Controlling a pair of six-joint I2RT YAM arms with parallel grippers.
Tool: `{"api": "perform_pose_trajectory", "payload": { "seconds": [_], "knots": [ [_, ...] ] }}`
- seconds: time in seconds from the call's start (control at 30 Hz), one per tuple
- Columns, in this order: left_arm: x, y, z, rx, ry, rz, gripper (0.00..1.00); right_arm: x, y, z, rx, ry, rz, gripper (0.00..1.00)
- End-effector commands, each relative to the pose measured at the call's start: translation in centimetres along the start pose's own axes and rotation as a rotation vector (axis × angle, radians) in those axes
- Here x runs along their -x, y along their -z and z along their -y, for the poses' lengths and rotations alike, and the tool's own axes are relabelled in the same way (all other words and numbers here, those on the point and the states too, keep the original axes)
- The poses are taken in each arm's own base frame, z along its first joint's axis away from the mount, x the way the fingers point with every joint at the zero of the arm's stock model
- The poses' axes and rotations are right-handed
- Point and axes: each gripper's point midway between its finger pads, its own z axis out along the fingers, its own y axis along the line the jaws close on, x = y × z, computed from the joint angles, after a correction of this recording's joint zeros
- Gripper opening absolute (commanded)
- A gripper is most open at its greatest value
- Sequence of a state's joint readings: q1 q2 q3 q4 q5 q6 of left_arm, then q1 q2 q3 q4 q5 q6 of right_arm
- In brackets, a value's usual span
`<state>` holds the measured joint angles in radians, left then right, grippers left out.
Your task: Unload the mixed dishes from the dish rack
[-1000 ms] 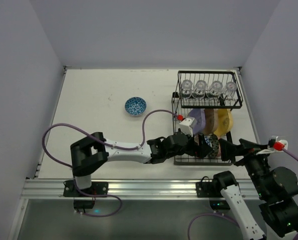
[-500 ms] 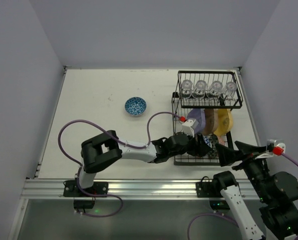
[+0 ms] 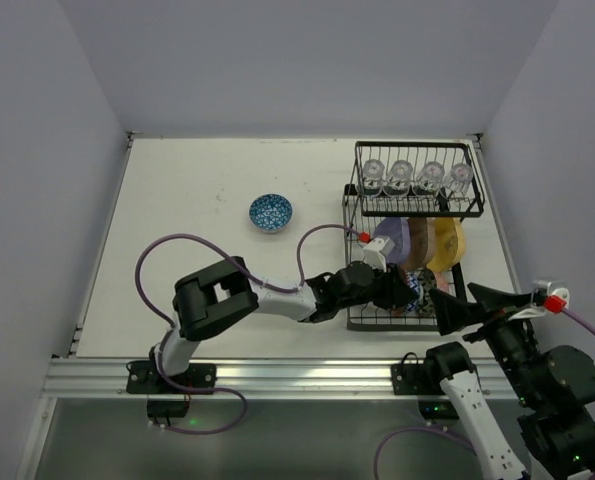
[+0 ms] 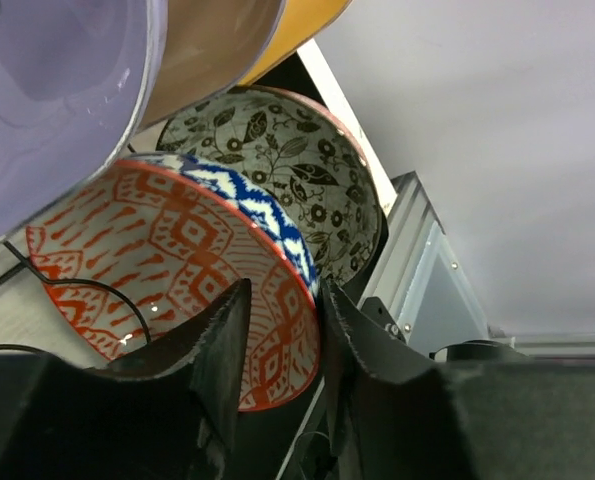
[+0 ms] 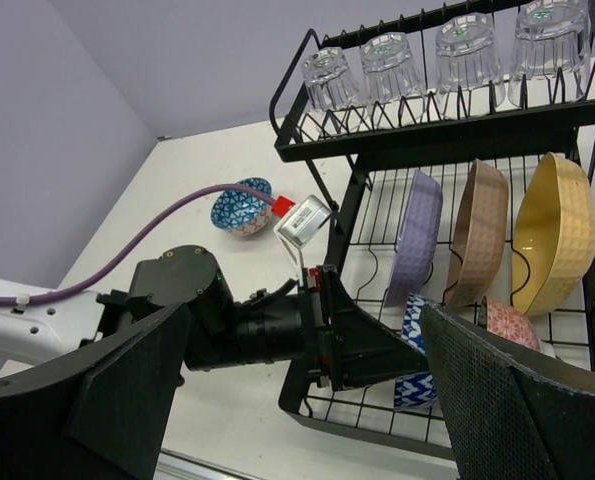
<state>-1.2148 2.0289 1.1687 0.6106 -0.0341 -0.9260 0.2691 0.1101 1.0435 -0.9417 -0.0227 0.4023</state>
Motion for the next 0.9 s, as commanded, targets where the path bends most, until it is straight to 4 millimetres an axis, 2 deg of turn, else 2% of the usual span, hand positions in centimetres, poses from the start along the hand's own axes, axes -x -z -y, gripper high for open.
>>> {"api": "perform_pose_trajectory", "payload": {
  "seconds": [0.0,0.07,0.13,0.2,0.27,0.33,0.67,0.87],
  "knots": [
    [1.1,-0.7,1.6,-0.074,0.02,0.032,0.35,0.3,-0.1,-0.9,0.049,0.005,0.015,0.99],
    [1.0,-0.7,1.7,-0.077,0.025,0.031,0.31,0.3,-0.1,-0.9,0.054,0.003,0.014,0.99],
    [1.1,-0.6,1.6,-0.071,0.033,0.028,0.17,0.3,-0.1,-1.0,0.056,0.004,0.015,0.99],
    [0.9,-0.4,1.5,-0.07,0.043,0.027,0.14,0.4,0.0,-1.0,0.056,0.007,0.019,0.99],
    [1.0,-0.4,1.7,-0.079,0.054,0.032,0.03,0.6,0.0,-0.9,0.049,0.005,0.026,0.99],
    [0.7,-0.5,1.9,-0.096,0.062,0.014,0.0,0.7,0.1,-0.9,0.053,0.004,0.035,0.99],
    [0.7,-0.2,3.3,-0.175,0.102,0.011,0.0,0.9,0.4,-0.8,0.049,0.012,0.053,0.99],
    [1.3,0.7,5.2,-0.29,0.122,0.041,0.0,1.1,0.6,-0.9,0.052,0.012,0.058,0.99]
  ]
}}
